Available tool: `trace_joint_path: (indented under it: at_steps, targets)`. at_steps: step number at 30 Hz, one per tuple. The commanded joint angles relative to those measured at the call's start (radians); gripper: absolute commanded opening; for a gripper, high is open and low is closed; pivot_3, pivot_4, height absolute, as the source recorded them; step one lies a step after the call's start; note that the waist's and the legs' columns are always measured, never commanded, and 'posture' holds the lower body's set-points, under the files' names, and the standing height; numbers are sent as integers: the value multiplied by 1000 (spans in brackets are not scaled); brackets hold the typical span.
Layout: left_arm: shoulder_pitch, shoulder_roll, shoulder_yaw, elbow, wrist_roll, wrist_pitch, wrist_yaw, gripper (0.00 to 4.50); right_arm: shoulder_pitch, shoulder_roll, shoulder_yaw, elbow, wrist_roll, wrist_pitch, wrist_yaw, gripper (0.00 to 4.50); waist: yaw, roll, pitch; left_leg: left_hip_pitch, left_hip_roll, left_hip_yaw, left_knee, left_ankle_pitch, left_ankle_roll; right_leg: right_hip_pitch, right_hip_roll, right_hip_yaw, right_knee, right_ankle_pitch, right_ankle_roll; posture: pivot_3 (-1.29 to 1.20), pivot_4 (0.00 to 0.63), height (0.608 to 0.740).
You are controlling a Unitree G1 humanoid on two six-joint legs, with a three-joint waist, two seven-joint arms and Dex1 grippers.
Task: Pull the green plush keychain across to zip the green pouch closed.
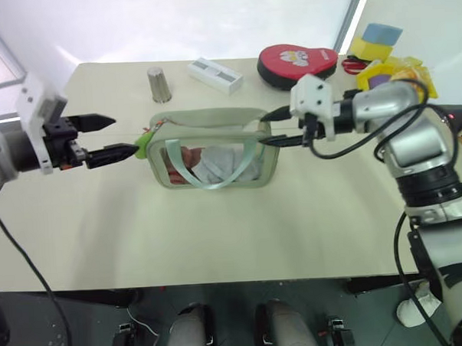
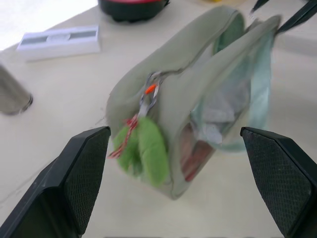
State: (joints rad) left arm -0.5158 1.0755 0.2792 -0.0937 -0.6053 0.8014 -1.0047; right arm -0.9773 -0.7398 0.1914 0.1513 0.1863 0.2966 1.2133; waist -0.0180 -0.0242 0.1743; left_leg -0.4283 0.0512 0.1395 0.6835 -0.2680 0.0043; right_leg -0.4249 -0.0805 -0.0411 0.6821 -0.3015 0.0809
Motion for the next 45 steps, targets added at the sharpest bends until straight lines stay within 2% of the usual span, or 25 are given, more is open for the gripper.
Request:
trace_joint_path:
  at_steps: [1, 9, 12, 15, 21, 24, 26, 31, 32, 38, 45]
  targets:
    - [37, 4, 61, -20, 12, -22, 28, 4500, 25, -17, -42, -59, 22, 40, -6, 2375, 0, 0, 0, 0, 0, 0, 0, 0, 0, 0, 0, 0, 0, 0, 0, 0, 150, 740]
    - [49, -58, 25, -36, 11, -28, 77, 4500, 76, 34, -37, -63, 8, 54, -48, 2375, 0, 0, 0, 0, 0, 0, 0, 0, 0, 0, 0, 0, 0, 0, 0, 0, 150, 740]
    - [63, -82, 5, -54, 18, -37, 91, 4500, 73, 47, -39, -66, 17, 67, -50, 1589, 0, 0, 0, 0, 0, 0, 0, 0, 0, 0, 0, 0, 0, 0, 0, 0, 150, 740]
    - [54, -114, -32, -49, 44, -58, 116, 4500, 70, 58, -40, -71, 18, 73, -60, 150, 0, 0, 0, 0, 0, 0, 0, 0, 0, 0, 0, 0, 0, 0, 0, 0, 150, 740]
    - [39, -177, -97, 12, 126, -141, 157, 4500, 64, 69, -28, -59, 6, 63, -64, 59, 0, 0, 0, 1, 0, 0, 0, 0, 0, 0, 0, 0, 0, 0, 0, 0, 150, 740]
    - [30, -195, -90, 24, 126, -155, 154, 3675, 65, 71, -25, -54, 1, 62, -65, 0, -2, 0, 0, 1, 0, 0, 0, 0, 0, 0, 0, 0, 0, 0, 0, 0, 150, 740]
    - [21, -196, -74, 13, 103, -139, 143, 2792, 67, 73, -25, -54, -2, 63, -65, 0, -1, 0, 0, 0, 0, 0, 0, 0, 0, 0, 0, 0, 0, 0, 0, 0, 150, 740]
    - [9, -150, -61, 11, 84, -115, 95, 219, 67, 75, -24, -46, -9, 60, -68, 0, -3, 0, 0, 1, 0, 0, 0, 0, 0, 0, 0, 0, 0, 0, 0, 0, 150, 740]
    - [6, -145, -61, 16, 85, -117, 91, 93, 67, 75, -24, -45, -10, 59, -68, 0, -3, 0, 0, 1, 0, 0, 0, 0, 0, 0, 0, 0, 0, 0, 0, 0, 150, 740]
    - [-29, -113, -51, 33, 65, -98, 51, 93, 65, 79, -25, -47, -16, 56, -72, 0, -1, 0, 0, 1, 0, 0, 0, 0, 0, 0, 0, 0, 0, 0, 0, 0, 150, 740]
    - [-171, -87, -68, 43, 39, -65, 12, 93, 63, 82, -22, -50, -27, 49, -77, 0, 0, 0, 0, 0, 0, 0, 0, 0, 0, 0, 0, 0, 0, 0, 0, 0, 150, 740]
